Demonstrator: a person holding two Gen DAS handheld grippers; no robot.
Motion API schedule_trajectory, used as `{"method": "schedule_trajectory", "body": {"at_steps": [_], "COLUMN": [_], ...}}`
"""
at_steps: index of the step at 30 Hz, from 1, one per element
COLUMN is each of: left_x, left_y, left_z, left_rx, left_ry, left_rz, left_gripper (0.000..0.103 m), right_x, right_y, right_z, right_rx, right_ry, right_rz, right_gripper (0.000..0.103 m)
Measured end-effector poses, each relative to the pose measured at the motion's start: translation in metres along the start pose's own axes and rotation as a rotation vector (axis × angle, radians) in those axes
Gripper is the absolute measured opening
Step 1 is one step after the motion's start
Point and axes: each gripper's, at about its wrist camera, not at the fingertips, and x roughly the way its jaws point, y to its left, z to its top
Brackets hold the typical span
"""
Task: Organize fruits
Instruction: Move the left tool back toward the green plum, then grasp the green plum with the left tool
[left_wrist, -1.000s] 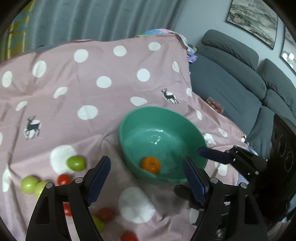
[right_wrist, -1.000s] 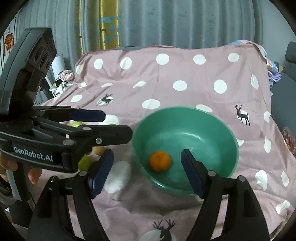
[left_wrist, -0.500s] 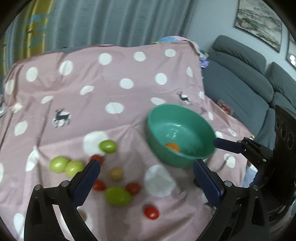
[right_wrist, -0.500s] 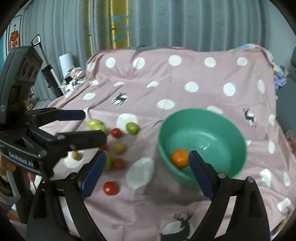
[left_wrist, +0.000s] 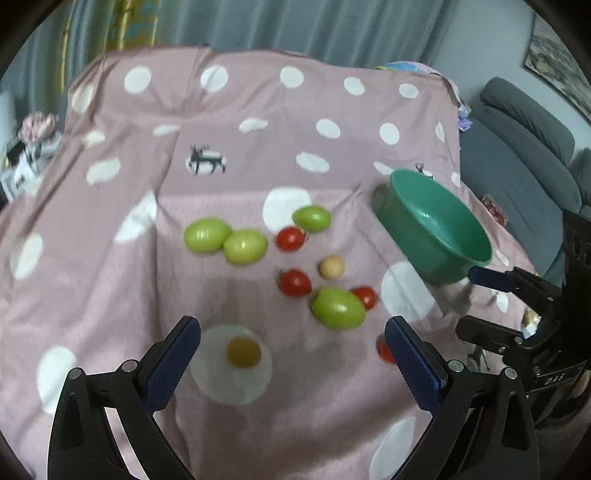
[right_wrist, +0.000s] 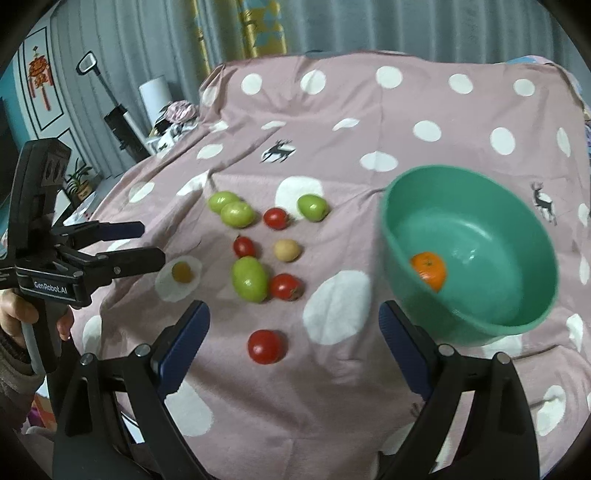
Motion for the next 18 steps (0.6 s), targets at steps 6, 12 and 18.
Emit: {"method": "schedule_trajectory", "body": {"at_steps": [6,12,18], "left_x": [0.013,0.026,0.044], "left_y": [0.005,-0.002,-0.004], "left_z": [-0.010,-0.007,0.000], "left_rx": [-0.079,-0.097,-0.121], "left_ry": [0.044,0.065,0.096], "left_rz": [-0.101,-0.156,-0.198], "left_gripper": [0.100,0.099,0.099], "right_x": [0.021,0.045,0.069], "right_y": [0.012,0.020,0.023], "right_z": [-0.007,-0.008,-0.006], "right_rx": [-0.010,-0.001,0.031], "right_ry": [0.049,0.106,0.157], "right_rz": [0.097,0.176,0.218], "right_gripper": [0.092,0.076,0.066]}}
